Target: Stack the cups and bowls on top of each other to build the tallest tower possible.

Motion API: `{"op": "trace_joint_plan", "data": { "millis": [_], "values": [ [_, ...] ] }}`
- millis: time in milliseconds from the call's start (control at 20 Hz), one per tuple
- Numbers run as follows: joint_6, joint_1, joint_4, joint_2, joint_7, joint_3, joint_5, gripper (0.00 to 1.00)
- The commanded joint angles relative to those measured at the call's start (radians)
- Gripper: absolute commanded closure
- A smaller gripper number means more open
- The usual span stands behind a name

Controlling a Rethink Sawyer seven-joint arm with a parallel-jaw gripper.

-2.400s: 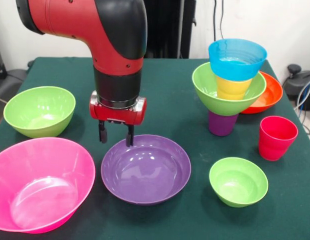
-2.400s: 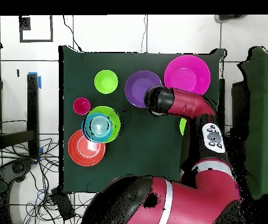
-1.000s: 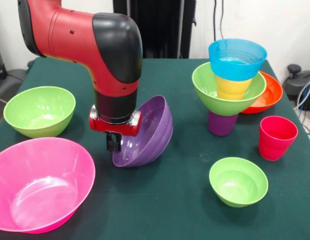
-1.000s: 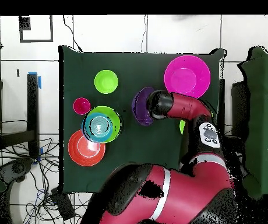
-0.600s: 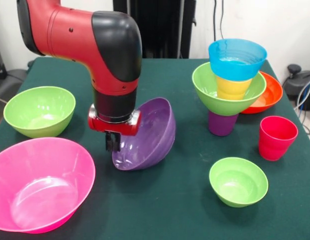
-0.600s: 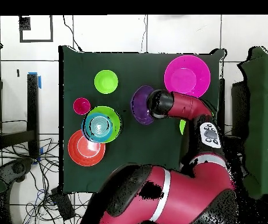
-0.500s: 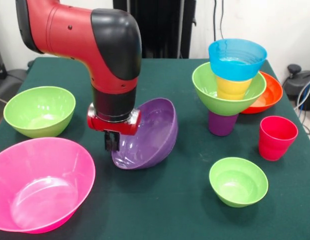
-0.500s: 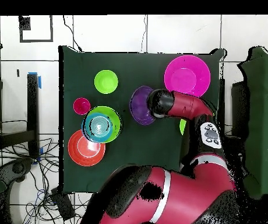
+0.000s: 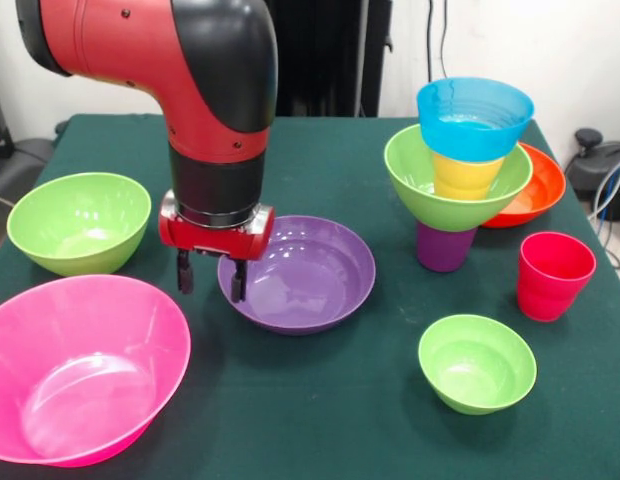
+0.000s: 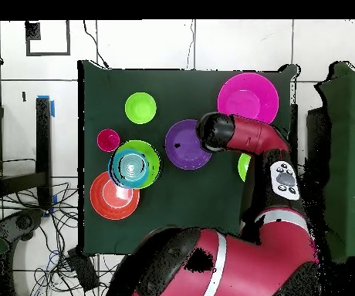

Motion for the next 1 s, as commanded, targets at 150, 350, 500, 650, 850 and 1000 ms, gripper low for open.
{"op": "trace_joint_plan", "data": {
  "millis": [150,350,500,650,850,1000],
  "values": [
    [0.047,0.001,0.013,0.020,-0.038,0.094,-0.042,0.00],
    [0.058,-0.020,0.035,0.025,-0.040,0.132,-0.012,0.00],
    [0.069,-0.059,0.074,0.029,-0.054,0.190,0.022,0.00],
    [0.066,-0.092,0.105,0.037,-0.066,0.242,0.042,0.00],
    [0.118,-0.104,0.101,0.028,-0.079,0.257,0.041,0.00],
    [0.159,-0.124,0.116,0.009,-0.101,0.278,0.034,0.00]
  ]
}}
